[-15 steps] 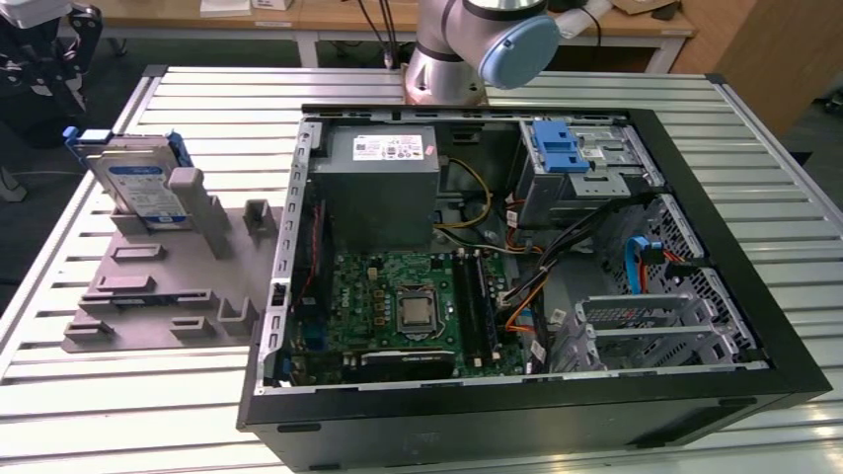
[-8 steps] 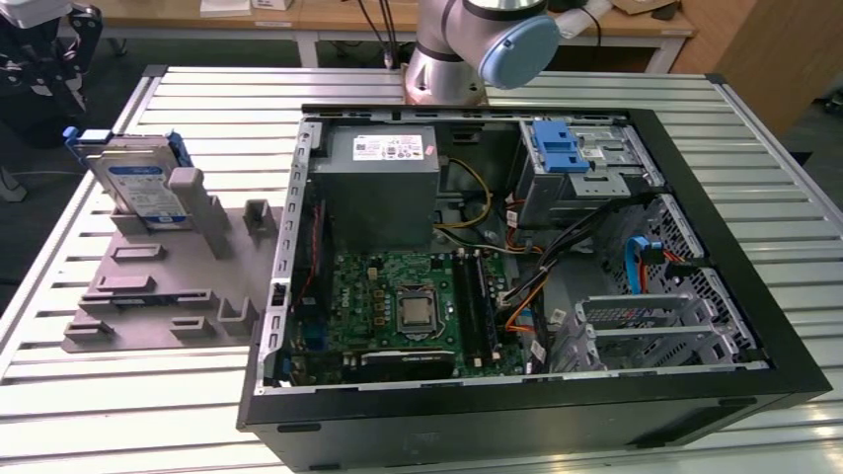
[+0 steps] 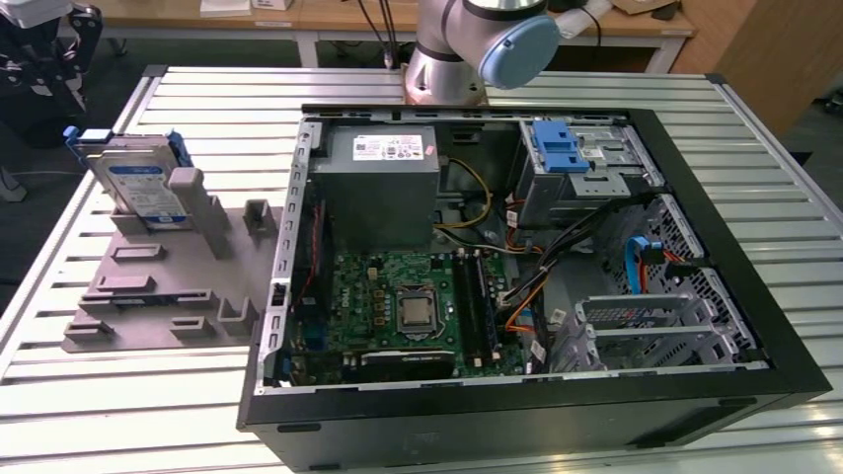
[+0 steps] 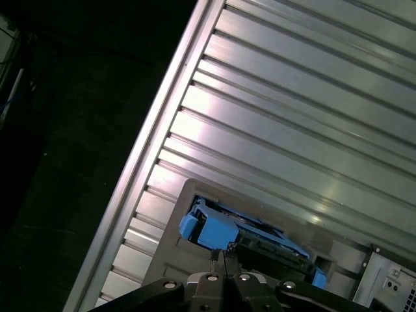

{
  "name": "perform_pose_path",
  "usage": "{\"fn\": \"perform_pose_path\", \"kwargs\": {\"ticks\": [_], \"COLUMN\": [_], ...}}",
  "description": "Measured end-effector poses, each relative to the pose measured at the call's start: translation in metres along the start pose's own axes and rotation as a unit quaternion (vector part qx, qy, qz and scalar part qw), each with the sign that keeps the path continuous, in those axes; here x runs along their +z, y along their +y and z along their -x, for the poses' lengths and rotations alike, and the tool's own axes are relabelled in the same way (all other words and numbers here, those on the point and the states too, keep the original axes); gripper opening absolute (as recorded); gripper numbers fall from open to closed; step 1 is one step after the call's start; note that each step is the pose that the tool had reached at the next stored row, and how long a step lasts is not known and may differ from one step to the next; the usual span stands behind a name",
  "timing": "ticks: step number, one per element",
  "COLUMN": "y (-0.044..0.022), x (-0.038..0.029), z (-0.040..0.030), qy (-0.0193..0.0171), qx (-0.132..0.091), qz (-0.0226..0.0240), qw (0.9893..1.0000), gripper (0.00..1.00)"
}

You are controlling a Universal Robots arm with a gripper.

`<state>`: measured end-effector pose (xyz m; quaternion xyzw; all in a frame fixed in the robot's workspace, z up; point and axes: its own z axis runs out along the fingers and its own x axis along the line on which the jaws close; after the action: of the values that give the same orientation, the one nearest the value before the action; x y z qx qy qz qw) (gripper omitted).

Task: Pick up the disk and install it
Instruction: 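Pick up the disk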

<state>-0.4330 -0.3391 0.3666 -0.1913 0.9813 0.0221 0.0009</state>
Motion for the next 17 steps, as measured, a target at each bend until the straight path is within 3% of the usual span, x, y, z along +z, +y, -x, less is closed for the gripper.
{"fn": "perform_pose_path", "kwargs": {"ticks": [17], "y": [0.0], "x": [0.0], "z": [0.0], "qy": [0.0004], "qx": [-0.009], "qz": [0.0001], "qw": [1.0], "gripper": [0.11]}}
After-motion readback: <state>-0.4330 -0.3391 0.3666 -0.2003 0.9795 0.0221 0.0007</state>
